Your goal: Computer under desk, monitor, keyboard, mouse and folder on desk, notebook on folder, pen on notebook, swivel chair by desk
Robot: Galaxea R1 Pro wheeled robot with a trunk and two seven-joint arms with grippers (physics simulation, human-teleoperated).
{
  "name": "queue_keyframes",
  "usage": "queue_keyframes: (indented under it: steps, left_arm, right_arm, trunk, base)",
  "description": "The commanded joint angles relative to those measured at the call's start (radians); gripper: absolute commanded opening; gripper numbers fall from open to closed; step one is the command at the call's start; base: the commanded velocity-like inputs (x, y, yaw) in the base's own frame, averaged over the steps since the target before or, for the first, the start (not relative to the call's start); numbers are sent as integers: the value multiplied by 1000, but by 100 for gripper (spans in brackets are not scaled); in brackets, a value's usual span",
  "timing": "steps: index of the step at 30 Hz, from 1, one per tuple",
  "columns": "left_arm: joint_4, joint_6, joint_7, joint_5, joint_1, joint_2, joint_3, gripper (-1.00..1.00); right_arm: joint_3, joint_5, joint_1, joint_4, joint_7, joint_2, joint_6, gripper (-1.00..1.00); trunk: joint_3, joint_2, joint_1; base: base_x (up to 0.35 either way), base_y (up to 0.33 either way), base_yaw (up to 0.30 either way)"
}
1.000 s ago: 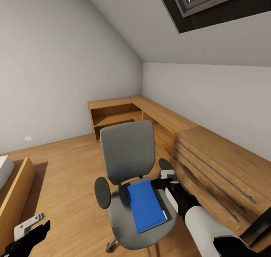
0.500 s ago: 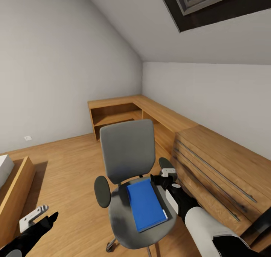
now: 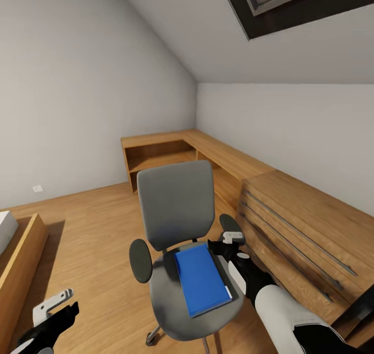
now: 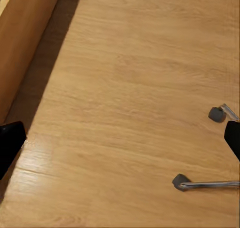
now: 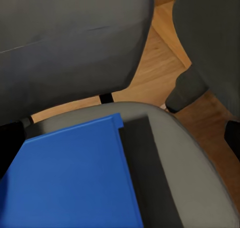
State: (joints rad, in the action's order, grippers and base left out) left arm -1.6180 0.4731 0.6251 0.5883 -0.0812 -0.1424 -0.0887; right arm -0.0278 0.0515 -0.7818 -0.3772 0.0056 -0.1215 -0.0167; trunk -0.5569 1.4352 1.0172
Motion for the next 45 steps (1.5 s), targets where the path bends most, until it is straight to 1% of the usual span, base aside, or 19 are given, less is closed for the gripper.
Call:
queue_keyframes:
  steps: [1,2,3,4,5,6,7,8,11,15,45]
  left_arm:
    - [-2,2,26,-53,0,28,11,100]
    - [-2,1,57,-147,0,75,20,100]
    - [-2,1,73,-207,0,106,24,100]
    - [-1,-2,92,-311,0,156,28,100]
    - [-1,-4,95,-331,0,164,29,100]
    - [0,-8,99,-364,0,176,30,100]
    - [0,-10,101,-376,0,181,30,100]
    - [0,-14,102,-400,0,188,32,100]
    - [-1,-17,103,-416,0,194,32,100]
    - [-2,-20,101,-422,0,195,32,100]
    - [-2,-34,97,-421,0,198,29,100]
  right_arm:
    - [-3,5,-1,0,1,0,-2,100]
    - [-3,5,-1,-1,1,0,-2,100]
    - [-3,5,-1,-1,1,0,-2,100]
    - [-3,5,-1,-1,1,0,-2,100]
    - [-3,5,-1,-1,1,0,-2,100]
    - [-3,5,-1,-1,1,0,-2,100]
    - [-3,5,-1,-1,1,0,-2,100]
    - [-3,5,-1,-2,1,0,-2,100]
    - [-3,5,-1,-2,1,0,-2,100]
    - [-3,5,-1,-2,1,0,-2,100]
    - [-4,4,-1,23,8,3,1,100]
  trunk:
    - [-4,8,4]
    - [-7,15,8]
    - [-10,22,12]
    - [-13,29,15]
    - [-17,36,19]
    - [-20,43,23]
    - [-23,50,27]
    - [-26,57,31]
    - [-35,78,42]
    - [-48,106,58]
    - [-142,316,173]
  base:
    - [0,0,0]
    - [0,0,0]
    - [0,0,0]
    - [0,0,0]
    - [0,0,0]
    - [0,0,0]
    - [0,0,0]
    - [0,0,0]
    - [0,0,0]
    - [0,0,0]
    - [0,0,0]
